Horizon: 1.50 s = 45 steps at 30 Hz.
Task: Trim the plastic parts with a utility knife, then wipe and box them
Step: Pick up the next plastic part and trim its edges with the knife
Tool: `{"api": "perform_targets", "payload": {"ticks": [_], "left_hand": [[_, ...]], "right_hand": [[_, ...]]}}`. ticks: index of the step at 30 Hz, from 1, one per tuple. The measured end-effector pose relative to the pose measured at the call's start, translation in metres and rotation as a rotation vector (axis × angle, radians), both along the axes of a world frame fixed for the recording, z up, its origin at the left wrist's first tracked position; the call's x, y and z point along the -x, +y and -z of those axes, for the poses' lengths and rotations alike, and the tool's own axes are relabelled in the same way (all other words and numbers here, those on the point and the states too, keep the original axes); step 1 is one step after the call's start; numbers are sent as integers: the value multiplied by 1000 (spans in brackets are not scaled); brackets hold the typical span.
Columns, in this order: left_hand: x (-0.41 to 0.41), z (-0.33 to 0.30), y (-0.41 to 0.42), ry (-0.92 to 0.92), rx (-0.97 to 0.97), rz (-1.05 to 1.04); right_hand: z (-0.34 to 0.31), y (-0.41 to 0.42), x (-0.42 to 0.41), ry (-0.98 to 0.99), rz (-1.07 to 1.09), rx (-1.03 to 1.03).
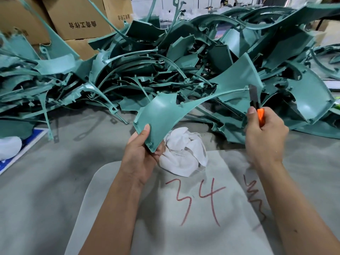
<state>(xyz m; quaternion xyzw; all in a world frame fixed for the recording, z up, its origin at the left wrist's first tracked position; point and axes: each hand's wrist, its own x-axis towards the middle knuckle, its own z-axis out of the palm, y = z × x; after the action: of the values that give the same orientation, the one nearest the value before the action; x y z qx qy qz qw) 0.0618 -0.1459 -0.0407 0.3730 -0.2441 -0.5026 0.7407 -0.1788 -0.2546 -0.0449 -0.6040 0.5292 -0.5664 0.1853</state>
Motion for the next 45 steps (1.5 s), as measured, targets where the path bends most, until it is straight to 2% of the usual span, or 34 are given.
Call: {"api": "perform_targets", "payload": {"ticks": [4,8,11,15,18,24,29,34,38,42,45], "left_hand": [[-5,1,0,68,1,5],[-7,3,1,13,-115,49],[-2,5,2,-79,-118,129],[5,7,3,-136,-56,173],[7,8,1,-145,-70,130],[16,8,-2,-82,-115,79],[19,8,-5,39,-147,51],[20,7,-4,73,-176,95],[21,7,-5,153,-231,179],[20,9,-8,202,-225,166],[21,11,-8,192,-205,160]], "right_hand": [[1,-6,5,-102,42,-93],[1,-5,1,-337,-170,-120],[-3,10,-16,-238,-382,-25],[-2,34,-34,116,-652,100],[-4,42,-39,153,-734,131],[-5,45,-43,110,-645,193],[1,47,-48,31,-591,205],[4,48,-52,161,-634,219],[4,44,-52,223,-512,221],[4,45,-53,295,-338,289],[7,44,-52,271,-367,307]]}}
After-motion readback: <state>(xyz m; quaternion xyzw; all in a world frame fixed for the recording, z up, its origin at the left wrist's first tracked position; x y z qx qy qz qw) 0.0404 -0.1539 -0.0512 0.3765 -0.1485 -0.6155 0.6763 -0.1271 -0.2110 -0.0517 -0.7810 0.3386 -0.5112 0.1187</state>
